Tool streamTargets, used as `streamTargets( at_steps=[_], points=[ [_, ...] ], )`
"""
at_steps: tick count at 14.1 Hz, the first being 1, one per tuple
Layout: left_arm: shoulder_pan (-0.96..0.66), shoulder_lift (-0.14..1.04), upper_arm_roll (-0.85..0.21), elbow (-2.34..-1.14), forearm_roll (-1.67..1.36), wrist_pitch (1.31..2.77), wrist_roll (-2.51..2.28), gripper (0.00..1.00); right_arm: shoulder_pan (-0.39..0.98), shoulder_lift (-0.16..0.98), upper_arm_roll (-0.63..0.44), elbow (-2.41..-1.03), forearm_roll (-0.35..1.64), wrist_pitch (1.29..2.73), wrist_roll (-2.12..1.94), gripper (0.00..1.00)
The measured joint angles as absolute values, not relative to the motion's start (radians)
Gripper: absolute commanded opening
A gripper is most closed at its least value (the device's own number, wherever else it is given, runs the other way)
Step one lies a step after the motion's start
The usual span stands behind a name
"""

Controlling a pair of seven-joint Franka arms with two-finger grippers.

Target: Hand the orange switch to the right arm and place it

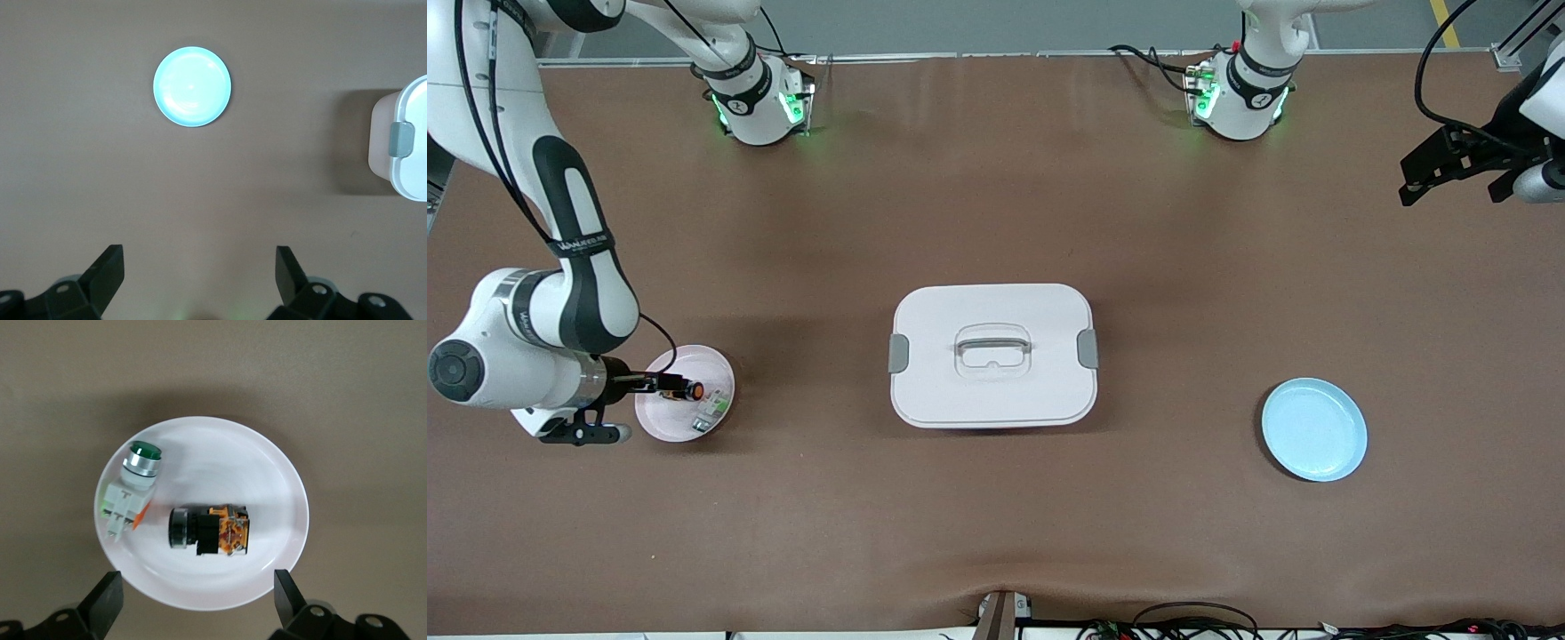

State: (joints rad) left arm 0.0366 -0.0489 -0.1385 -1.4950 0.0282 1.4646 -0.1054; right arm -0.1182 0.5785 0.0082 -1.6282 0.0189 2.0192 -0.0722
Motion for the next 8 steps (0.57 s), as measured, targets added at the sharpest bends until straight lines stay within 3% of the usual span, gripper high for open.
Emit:
streamTargets(
  at_steps=[8],
  points=[
    [0.039, -0.049, -0.137, -1.495, 0.028, 1.465, -0.105, 1.00, -0.114, 0.379, 0.008, -1.647, 0.019, 1.947, -0.047, 1.00]
  ],
)
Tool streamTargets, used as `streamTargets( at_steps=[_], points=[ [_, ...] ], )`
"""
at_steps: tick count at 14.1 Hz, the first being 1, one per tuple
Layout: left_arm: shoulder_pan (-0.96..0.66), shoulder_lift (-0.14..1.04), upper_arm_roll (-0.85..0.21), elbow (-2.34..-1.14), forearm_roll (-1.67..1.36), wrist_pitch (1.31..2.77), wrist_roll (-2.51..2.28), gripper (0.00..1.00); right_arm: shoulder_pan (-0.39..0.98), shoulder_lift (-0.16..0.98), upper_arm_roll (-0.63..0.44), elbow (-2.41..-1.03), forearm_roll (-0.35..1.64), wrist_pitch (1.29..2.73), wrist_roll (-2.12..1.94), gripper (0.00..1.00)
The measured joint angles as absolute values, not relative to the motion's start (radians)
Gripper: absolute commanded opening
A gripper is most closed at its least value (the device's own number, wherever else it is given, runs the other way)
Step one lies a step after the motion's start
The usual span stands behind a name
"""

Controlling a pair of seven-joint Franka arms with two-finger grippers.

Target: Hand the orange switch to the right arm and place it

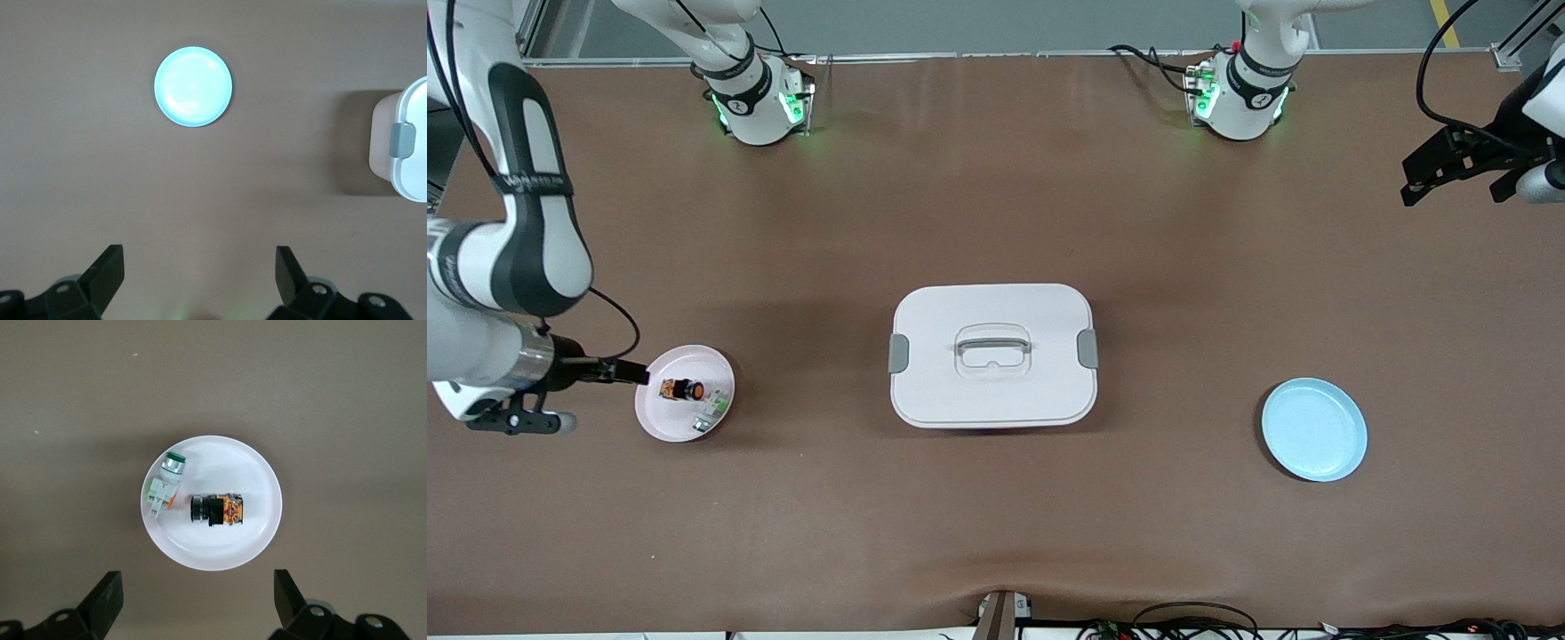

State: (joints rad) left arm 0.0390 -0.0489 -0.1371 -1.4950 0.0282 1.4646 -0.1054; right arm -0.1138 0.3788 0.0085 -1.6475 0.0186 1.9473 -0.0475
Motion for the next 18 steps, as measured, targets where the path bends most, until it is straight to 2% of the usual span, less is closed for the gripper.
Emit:
streamTargets(
  at_steps=[12, 18],
  points=[
    [0.039, -0.049, -0.137, -1.497, 0.033, 1.466, -0.105, 1.00, -0.114, -0.109, 0.010, -2.024, 0.019, 1.944, -0.047, 1.00],
    [0.039, -0.049, -0.137, -1.497, 0.033, 1.482, -0.105, 1.00, -0.114, -0.169, 0.010, -2.063, 0.018, 1.951, -0.055, 1.00]
  ],
)
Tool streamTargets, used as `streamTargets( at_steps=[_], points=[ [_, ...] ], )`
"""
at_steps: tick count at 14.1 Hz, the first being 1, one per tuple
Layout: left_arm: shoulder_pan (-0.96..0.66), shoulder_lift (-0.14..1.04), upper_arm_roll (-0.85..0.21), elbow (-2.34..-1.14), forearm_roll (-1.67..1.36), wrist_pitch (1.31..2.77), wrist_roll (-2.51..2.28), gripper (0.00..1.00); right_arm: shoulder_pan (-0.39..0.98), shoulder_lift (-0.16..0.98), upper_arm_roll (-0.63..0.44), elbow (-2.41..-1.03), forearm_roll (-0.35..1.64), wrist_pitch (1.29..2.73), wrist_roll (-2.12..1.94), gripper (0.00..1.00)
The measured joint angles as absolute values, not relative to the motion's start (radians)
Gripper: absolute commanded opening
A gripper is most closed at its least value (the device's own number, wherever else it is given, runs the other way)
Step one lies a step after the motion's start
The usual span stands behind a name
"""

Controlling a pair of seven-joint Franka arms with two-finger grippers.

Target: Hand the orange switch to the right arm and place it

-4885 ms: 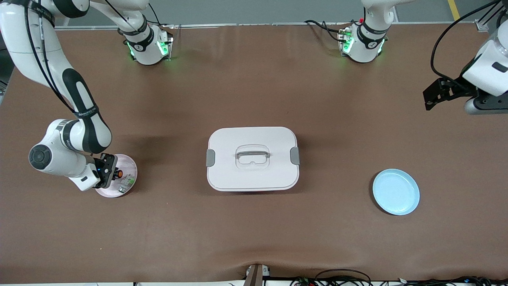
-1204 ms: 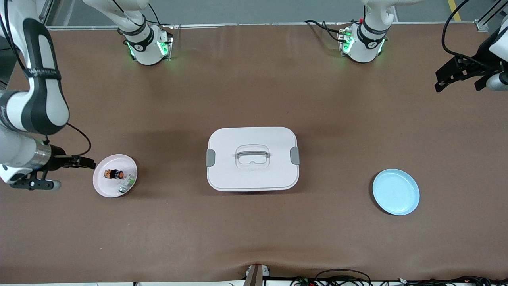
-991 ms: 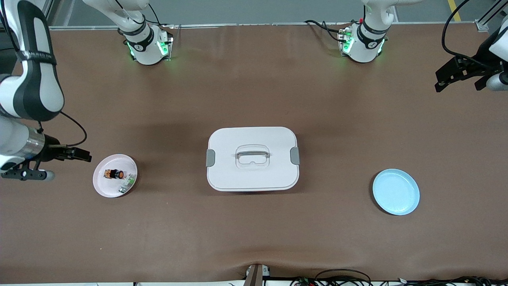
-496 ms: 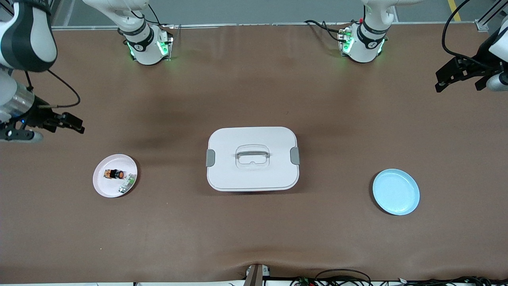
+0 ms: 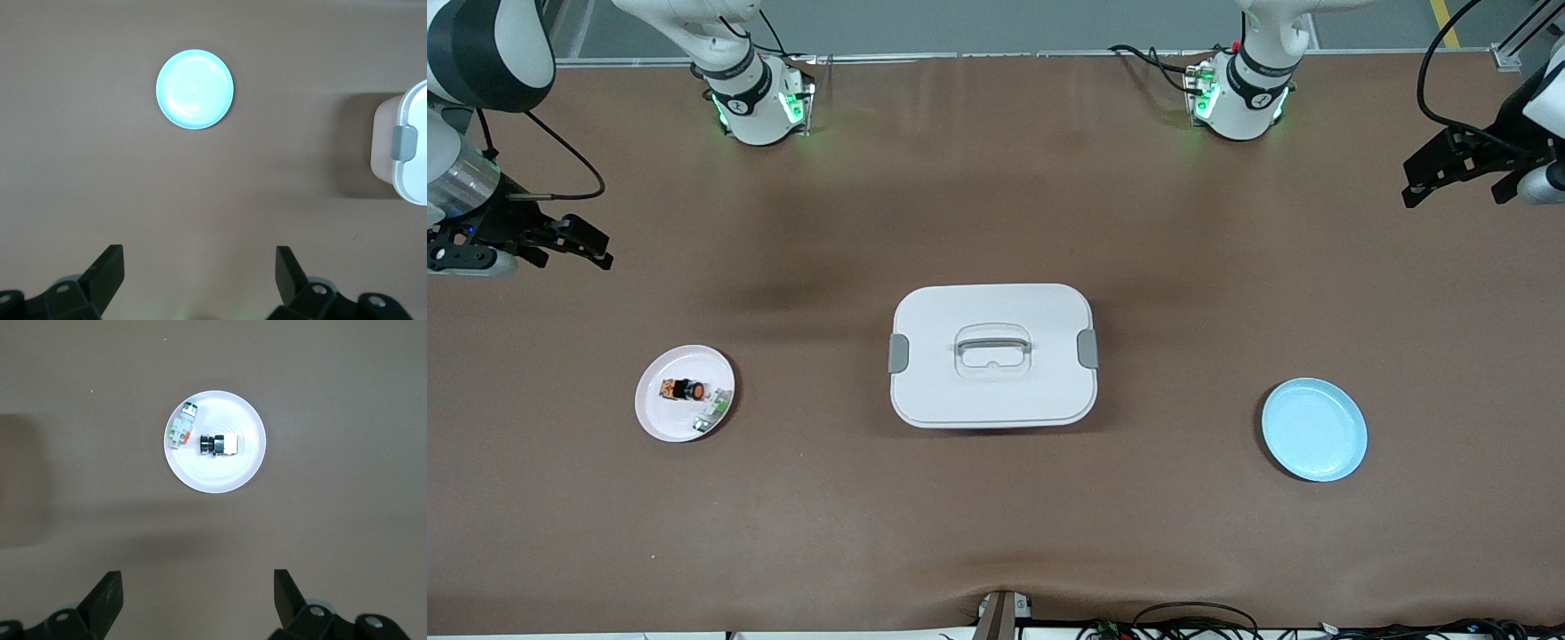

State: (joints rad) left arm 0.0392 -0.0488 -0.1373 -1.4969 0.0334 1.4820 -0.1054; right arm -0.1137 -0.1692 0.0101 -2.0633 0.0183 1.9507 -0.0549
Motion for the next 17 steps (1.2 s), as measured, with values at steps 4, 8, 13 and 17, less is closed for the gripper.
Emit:
streamTargets(
  at_steps=[4, 8, 13, 17],
  points=[
    [0.039, -0.049, -0.137, -1.497, 0.033, 1.495, -0.105, 1.00, -0.114, -0.174, 0.010, -2.007, 0.018, 1.901, -0.057, 1.00],
    [0.039, -0.049, -0.137, -1.496, 0.033, 1.498, -0.105, 1.00, -0.114, -0.174, 0.012, -1.915, 0.018, 1.848, -0.060, 1.00],
    [0.039, -0.049, -0.138, -1.478, 0.033, 1.501, -0.103, 1.00, -0.114, -0.153, 0.013, -1.804, 0.018, 1.725, -0.062, 1.00],
    [0.037, -0.049, -0.141, -1.477, 0.033, 1.482, -0.101, 1.00, -0.114, -0.101, 0.011, -1.682, 0.018, 1.581, -0.062, 1.00]
  ],
)
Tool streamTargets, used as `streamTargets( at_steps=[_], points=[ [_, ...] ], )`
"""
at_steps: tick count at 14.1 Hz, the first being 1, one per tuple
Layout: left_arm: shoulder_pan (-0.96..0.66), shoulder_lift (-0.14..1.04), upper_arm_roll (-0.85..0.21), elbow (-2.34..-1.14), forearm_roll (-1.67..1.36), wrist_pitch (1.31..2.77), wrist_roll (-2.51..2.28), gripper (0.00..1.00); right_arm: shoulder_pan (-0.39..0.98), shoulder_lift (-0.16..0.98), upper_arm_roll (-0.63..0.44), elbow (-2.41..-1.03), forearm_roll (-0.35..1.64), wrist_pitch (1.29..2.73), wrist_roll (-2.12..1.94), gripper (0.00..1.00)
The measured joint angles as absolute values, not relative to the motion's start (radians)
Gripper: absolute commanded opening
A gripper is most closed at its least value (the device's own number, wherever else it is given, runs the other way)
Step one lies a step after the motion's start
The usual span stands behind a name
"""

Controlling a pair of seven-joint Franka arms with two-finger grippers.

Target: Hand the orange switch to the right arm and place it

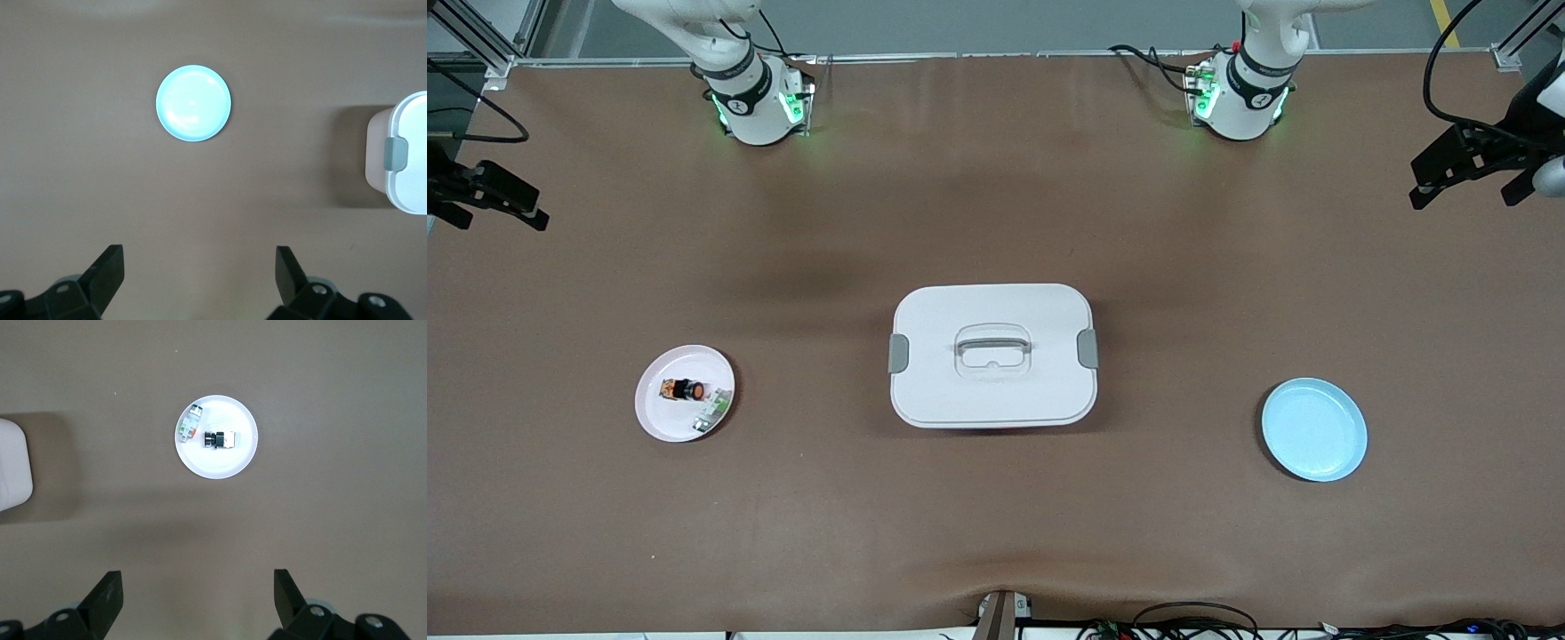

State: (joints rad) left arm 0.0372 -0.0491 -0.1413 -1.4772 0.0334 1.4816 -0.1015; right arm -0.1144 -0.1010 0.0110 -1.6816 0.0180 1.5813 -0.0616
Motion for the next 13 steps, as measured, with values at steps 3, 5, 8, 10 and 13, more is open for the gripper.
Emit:
streamTargets(
  at_steps=[3, 5, 8, 10, 13],
  points=[
    [0.036, -0.049, -0.179, -1.479, 0.033, 1.447, -0.099, 1.00, -0.115, -0.083, 0.011, -1.669, 0.018, 1.569, -0.061, 1.00],
    [0.036, -0.054, -0.196, -1.492, 0.035, 1.444, -0.099, 1.00, -0.115, -0.079, 0.010, -1.666, 0.018, 1.563, -0.061, 1.00],
    [0.038, -0.083, -0.196, -1.548, 0.035, 1.464, -0.099, 1.00, -0.117, -0.076, 0.008, -1.664, 0.018, 1.558, -0.061, 1.00],
    [0.039, -0.100, -0.192, -1.573, 0.035, 1.472, -0.099, 1.00, -0.117, -0.073, 0.006, -1.662, 0.018, 1.558, -0.061, 1.00],
    [0.043, -0.111, -0.188, -1.576, 0.035, 1.474, -0.099, 1.00, -0.117, -0.072, 0.006, -1.659, 0.018, 1.557, -0.061, 1.00]
  ],
)
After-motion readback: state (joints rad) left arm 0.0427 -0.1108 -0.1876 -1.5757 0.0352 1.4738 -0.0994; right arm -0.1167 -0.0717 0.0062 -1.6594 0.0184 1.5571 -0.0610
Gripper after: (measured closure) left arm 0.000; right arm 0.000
